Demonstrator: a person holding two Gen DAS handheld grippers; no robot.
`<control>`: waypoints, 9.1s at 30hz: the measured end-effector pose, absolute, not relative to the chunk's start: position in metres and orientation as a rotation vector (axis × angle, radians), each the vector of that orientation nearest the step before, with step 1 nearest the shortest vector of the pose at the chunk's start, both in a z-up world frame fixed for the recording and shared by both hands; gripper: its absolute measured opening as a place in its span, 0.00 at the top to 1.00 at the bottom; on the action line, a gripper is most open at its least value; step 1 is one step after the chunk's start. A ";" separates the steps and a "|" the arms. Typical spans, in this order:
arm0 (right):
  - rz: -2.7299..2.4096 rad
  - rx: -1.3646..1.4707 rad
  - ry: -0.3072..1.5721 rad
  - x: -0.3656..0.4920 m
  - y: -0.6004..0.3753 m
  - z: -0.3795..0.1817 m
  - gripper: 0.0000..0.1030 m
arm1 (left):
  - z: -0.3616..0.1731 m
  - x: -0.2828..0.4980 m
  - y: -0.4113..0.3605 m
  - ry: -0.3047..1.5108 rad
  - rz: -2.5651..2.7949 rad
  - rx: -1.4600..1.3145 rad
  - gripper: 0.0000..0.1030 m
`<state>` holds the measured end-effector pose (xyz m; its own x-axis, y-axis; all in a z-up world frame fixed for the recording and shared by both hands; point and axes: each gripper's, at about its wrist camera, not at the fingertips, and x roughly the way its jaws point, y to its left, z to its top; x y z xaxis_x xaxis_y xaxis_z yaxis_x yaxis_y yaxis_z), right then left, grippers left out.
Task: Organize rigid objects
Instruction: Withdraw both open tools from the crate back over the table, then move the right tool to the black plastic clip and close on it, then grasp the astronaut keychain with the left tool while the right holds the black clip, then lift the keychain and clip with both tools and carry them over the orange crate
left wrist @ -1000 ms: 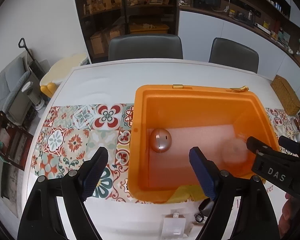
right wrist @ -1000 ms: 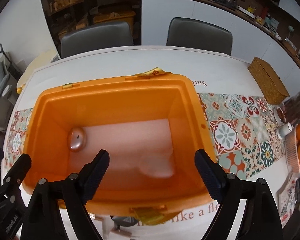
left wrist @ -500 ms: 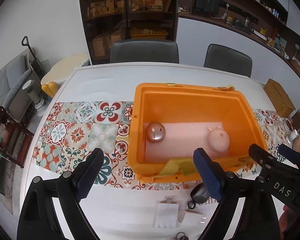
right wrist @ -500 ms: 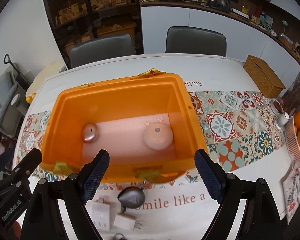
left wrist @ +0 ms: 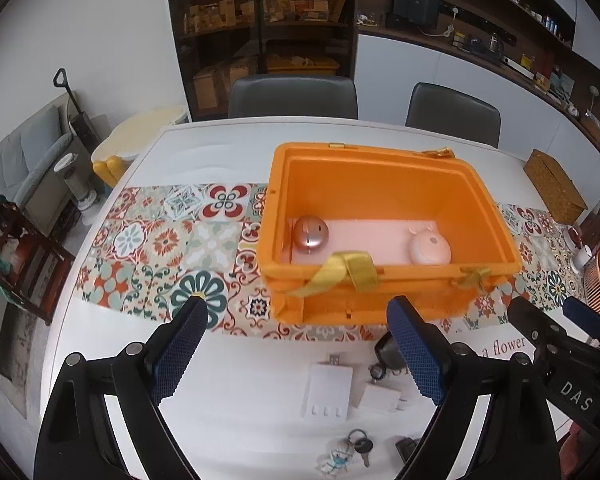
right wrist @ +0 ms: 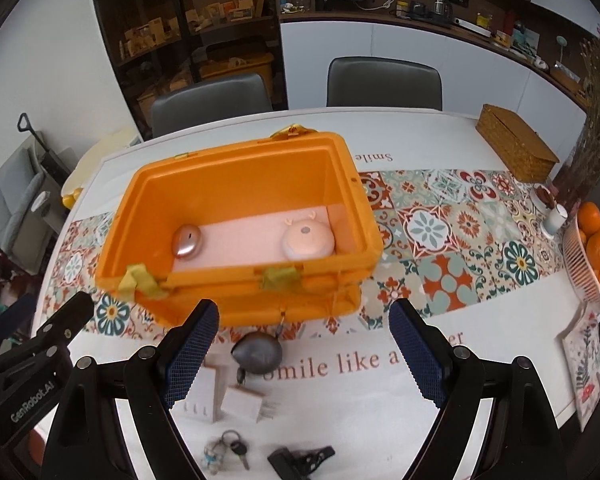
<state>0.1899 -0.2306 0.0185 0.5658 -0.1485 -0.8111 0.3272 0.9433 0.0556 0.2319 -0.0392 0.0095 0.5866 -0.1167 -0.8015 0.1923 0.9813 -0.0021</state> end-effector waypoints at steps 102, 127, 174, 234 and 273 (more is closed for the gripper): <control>-0.122 0.193 1.253 0.105 -0.188 -0.167 0.45 | -0.156 0.117 -0.009 1.270 -0.134 0.097 0.11; -0.131 0.267 1.196 0.089 -0.201 -0.151 0.65 | -0.157 0.122 -0.034 1.206 -0.245 0.180 0.11; -0.125 0.294 1.136 0.081 -0.199 -0.124 0.64 | -0.131 0.123 -0.050 1.078 -0.388 0.172 0.73; -0.079 0.277 0.806 0.176 -0.202 0.035 0.64 | 0.031 0.225 -0.053 0.787 -0.447 0.070 0.73; -0.181 0.311 0.964 0.309 -0.236 0.008 0.64 | 0.001 0.357 -0.090 1.001 -0.517 0.089 0.73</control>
<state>0.3094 -0.2364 0.0078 0.5598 -0.0134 -0.8285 0.2875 0.9409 0.1791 0.3568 -0.0905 0.0008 0.4302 -0.3740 -0.8216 0.4538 0.8764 -0.1614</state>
